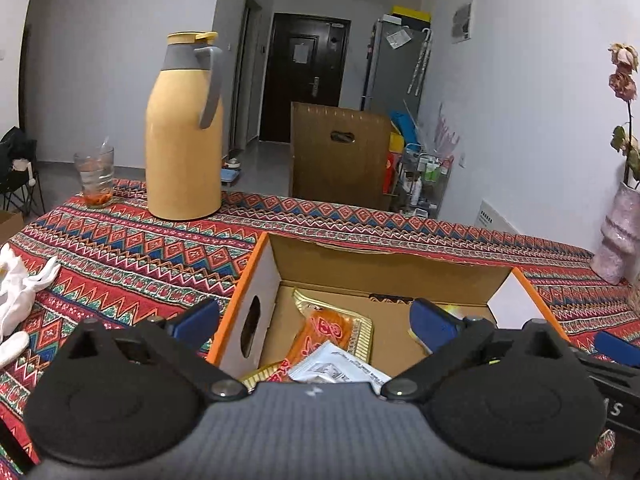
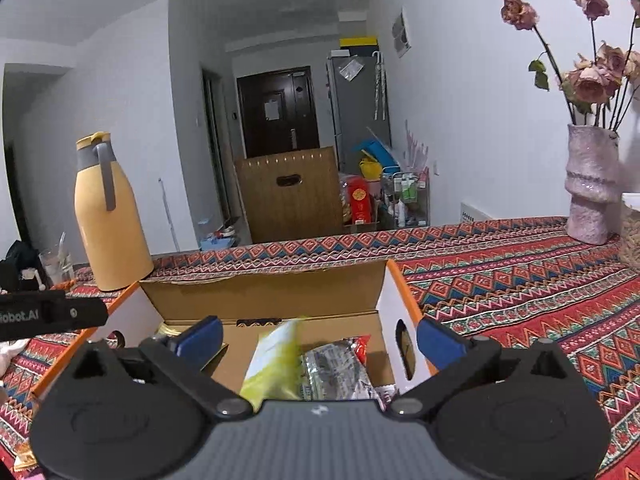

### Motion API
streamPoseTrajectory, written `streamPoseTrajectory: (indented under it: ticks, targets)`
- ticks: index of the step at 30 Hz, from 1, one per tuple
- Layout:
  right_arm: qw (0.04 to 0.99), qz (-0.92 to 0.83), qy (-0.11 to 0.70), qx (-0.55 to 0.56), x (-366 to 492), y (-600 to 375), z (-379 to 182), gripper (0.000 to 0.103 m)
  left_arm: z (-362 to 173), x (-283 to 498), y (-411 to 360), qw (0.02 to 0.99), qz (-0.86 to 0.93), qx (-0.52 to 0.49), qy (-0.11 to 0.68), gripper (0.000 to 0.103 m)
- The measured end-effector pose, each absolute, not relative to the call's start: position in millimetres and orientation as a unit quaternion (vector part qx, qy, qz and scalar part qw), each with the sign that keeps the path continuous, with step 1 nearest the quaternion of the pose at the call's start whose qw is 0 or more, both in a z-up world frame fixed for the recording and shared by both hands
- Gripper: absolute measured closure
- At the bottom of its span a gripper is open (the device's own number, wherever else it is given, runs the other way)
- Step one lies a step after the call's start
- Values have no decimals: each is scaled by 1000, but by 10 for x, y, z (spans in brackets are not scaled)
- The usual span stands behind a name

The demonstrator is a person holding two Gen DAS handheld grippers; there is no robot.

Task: Organize snacks
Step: 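Carry both held packs over the cardboard box, lower them in and open both grippers, then grasp a white packet beside the box with the right gripper while the left gripper moves back to the pile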

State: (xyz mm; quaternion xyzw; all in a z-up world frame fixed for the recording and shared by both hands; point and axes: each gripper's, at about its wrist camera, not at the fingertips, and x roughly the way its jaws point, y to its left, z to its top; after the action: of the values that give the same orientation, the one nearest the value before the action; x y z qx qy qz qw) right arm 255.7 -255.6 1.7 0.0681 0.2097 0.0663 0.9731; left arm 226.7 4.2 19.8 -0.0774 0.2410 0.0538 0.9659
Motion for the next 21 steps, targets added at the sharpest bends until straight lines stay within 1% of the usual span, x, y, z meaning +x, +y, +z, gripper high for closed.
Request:
streamPoseTrajectory:
  ticks: [13,21]
  targets:
    - [976,70,192,72,2401,-2562,123,0,192,2219,54,966,54,-81,240,0]
    - [971,63,211,93,2489,-2622,73,0,127,2278,104,961,67,-85,256,0]
